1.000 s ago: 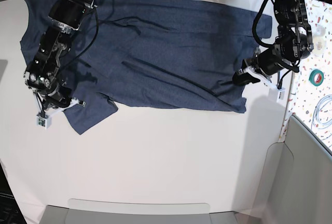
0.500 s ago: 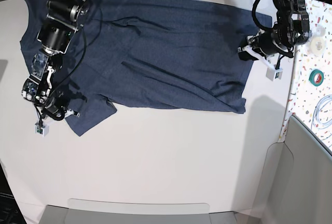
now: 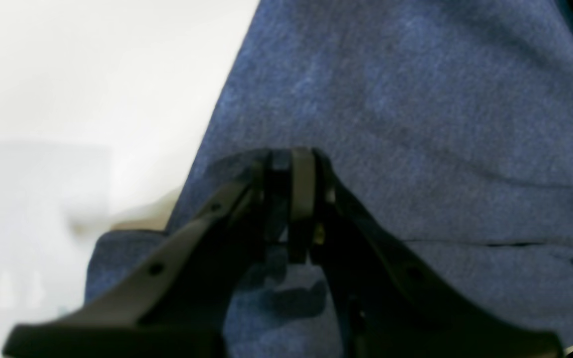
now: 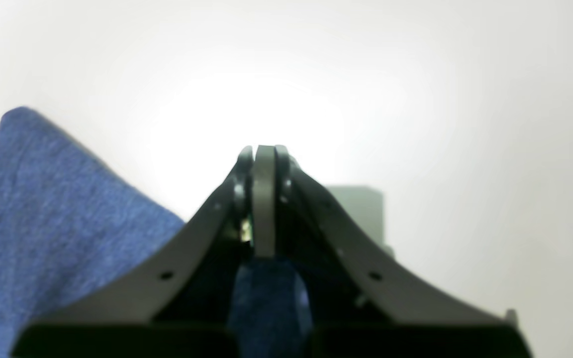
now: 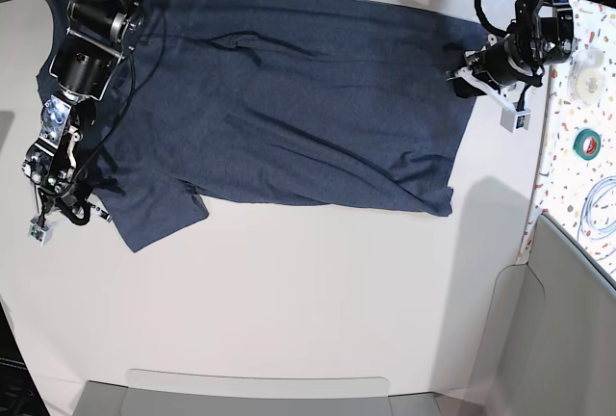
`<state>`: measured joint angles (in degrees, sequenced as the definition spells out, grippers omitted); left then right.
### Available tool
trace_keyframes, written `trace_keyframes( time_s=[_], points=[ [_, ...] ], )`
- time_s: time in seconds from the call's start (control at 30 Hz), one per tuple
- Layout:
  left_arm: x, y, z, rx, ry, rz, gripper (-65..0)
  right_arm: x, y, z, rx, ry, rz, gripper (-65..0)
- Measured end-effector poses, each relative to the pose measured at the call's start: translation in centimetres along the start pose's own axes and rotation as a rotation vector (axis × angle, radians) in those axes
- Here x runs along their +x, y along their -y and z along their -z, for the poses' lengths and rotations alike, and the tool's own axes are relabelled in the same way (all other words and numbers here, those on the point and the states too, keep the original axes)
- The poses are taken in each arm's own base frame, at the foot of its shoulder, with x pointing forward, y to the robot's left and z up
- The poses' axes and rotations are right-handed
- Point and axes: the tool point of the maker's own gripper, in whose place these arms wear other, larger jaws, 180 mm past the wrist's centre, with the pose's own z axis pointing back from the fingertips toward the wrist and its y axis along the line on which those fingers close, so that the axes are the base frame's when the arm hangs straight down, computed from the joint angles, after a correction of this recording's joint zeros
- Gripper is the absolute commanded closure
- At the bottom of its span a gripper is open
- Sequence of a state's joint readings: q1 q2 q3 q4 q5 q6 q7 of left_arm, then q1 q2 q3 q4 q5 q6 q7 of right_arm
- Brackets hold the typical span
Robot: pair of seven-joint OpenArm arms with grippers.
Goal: Layout the t-shirt on the table in an organized manner, then fold the t-shirt properly
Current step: 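Grasp the shirt edge with the right gripper and drag it outward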
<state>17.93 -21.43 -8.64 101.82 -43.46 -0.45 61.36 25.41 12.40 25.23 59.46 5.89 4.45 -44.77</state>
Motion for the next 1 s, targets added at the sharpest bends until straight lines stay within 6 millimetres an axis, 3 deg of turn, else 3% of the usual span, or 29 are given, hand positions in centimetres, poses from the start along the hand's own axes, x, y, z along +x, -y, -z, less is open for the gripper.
trace_keyframes(
  time_s=[0.07, 0.13, 0.2, 0.3, 0.43, 0.6, 0.7, 0.77, 1.0],
  points=[
    [0.0, 0.0, 0.0, 0.000, 0.000, 0.000, -4.8, 0.2, -0.2, -0.3, 0.002, 0.008, -0.002, 0.0],
    [-0.1, 0.0, 0.0, 0.001, 0.000, -0.001, -4.7, 1.8, -0.9, -1.4, 0.023, 0.067, 0.003, 0.0],
    [-0.1, 0.0, 0.0, 0.001, 0.001, -0.001, -4.7, 3.4, -2.4, -2.6, 0.089, 0.111, 0.023, 0.0],
    [0.0, 0.0, 0.0, 0.001, 0.001, -0.001, -4.7, 4.0, -4.9, -4.3, 0.201, 0.115, -0.018, 0.0],
    [-0.1, 0.0, 0.0, 0.001, 0.001, -0.001, -4.7, 1.3, -7.6, -5.2, 0.326, 0.026, -0.057, 0.0],
    [-0.1, 0.0, 0.0, 0.001, 0.001, 0.000, -4.8, -2.6, -8.0, -5.0, 0.341, -0.093, -0.054, 0.0],
    [-0.1, 0.0, 0.0, 0.001, 0.000, 0.000, -4.8, -6.0, -8.1, -3.7, 0.341, -0.191, -0.065, 0.0],
    [0.0, 0.0, 0.0, 0.002, 0.002, 0.001, -4.8, -6.3, -8.6, -2.9, 0.365, -0.191, -0.049, 0.0],
    [-0.1, -0.1, 0.0, 0.004, -0.001, 0.001, -4.8, -4.7, -8.7, 0.1, 0.392, -0.114, -0.051, 0.0]
  ],
)
